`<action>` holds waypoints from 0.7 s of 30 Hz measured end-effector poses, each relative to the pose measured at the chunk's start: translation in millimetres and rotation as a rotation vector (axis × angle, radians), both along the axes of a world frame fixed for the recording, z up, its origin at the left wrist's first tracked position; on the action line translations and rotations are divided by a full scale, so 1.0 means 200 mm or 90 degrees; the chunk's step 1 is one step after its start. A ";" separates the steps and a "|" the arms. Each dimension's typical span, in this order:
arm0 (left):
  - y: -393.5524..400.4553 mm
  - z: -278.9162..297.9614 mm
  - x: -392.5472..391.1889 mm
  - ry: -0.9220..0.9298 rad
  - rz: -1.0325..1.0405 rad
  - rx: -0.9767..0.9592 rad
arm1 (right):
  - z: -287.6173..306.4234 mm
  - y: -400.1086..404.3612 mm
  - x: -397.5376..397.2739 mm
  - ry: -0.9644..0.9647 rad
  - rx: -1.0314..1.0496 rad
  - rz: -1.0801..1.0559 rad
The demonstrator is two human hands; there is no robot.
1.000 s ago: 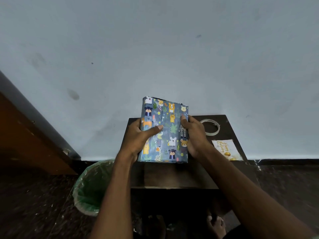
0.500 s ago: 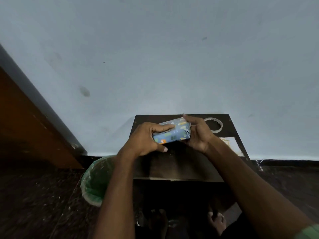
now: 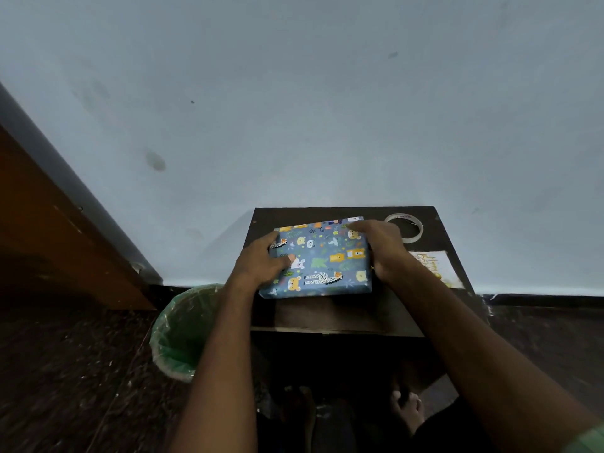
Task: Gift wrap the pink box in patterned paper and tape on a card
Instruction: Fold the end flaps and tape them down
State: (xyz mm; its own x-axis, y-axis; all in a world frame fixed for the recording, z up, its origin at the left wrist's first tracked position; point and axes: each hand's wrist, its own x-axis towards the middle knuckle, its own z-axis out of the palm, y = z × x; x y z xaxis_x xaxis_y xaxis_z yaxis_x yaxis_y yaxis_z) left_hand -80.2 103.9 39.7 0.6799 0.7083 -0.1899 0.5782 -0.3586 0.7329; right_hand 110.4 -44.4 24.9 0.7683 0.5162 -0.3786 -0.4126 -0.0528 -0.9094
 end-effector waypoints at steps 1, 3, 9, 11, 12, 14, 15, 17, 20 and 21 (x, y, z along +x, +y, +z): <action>0.03 -0.02 0.01 0.001 0.007 -0.006 | -0.01 0.01 0.00 -0.068 -0.024 -0.014; 0.11 -0.10 0.02 0.002 0.013 -0.016 | -0.06 0.01 0.00 -0.242 -0.102 0.006; 0.11 -0.08 0.04 0.022 -0.004 -0.006 | -0.14 0.04 -0.03 -0.831 -0.241 0.147; 0.10 -0.09 0.05 -0.009 0.027 0.008 | -0.16 0.06 -0.02 -0.859 -0.301 0.240; 0.09 -0.09 0.06 -0.030 0.046 0.035 | -0.16 0.06 -0.02 -0.833 -0.326 0.267; 0.09 -0.09 0.07 -0.055 0.078 0.110 | -0.13 0.02 -0.03 -0.794 -0.322 0.299; 0.09 -0.09 0.08 -0.064 0.085 0.140 | -0.11 -0.01 -0.04 -0.791 -0.308 0.319; 0.09 -0.08 0.08 -0.095 0.093 0.166 | -0.09 -0.04 -0.04 -0.779 -0.293 0.368; 0.08 -0.08 0.10 -0.127 0.095 0.165 | -0.08 -0.01 -0.01 -0.775 -0.346 0.366; 0.07 -0.07 0.11 -0.132 0.093 0.164 | -0.07 0.01 0.00 -0.763 -0.373 0.359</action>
